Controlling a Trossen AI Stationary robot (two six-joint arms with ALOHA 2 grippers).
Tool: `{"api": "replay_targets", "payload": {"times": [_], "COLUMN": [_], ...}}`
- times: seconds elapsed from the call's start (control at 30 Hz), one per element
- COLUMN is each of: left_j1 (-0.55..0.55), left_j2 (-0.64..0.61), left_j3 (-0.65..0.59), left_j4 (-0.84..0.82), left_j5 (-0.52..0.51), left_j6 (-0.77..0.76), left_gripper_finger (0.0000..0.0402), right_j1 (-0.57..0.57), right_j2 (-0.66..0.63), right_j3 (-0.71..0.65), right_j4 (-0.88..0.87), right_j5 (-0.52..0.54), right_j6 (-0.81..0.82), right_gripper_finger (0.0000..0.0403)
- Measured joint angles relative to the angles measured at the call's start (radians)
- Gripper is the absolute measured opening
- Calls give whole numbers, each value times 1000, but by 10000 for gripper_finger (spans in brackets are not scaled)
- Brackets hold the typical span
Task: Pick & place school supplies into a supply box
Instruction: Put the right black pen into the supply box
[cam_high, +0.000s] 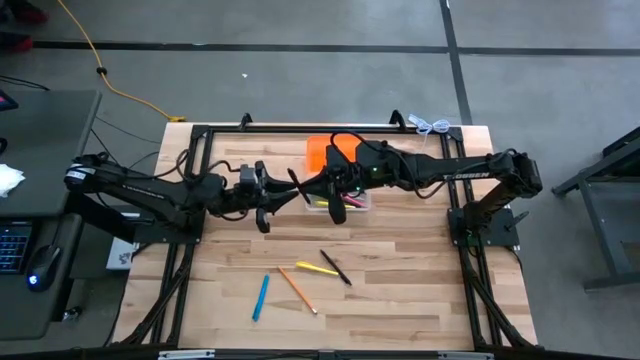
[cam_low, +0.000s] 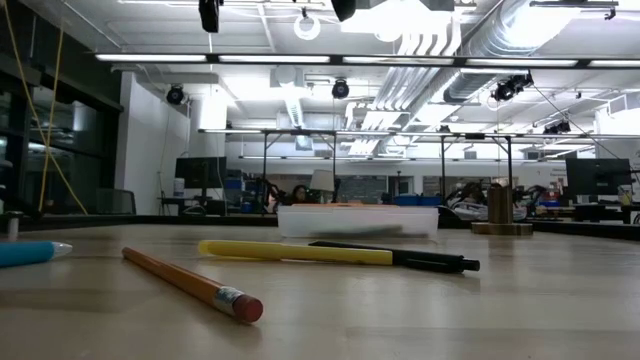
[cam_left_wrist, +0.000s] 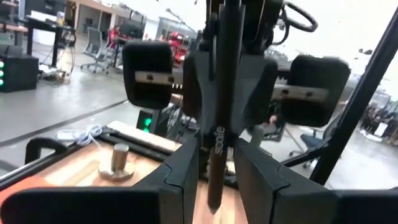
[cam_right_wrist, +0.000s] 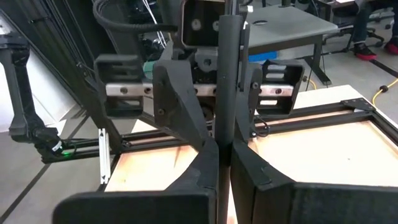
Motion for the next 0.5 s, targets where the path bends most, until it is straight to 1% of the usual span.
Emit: {"api": "replay_targets", "payload": {"times": [0.3,0.5], "left_j1": [0,0], "left_j2": [35,55], "left_j3": [57,97], "left_j4": [0,-59], "left_j5": [-8,-8], "left_j6": [32,38], "left_gripper_finger": [134,134], "right_j1": [1,1], "right_j2": [0,0], "right_j3": [0,-2], "right_j4": [-7,-16], "right_j5": [-2,-15], "right_j6": [2,4], "right_gripper_finger": [5,6]}}
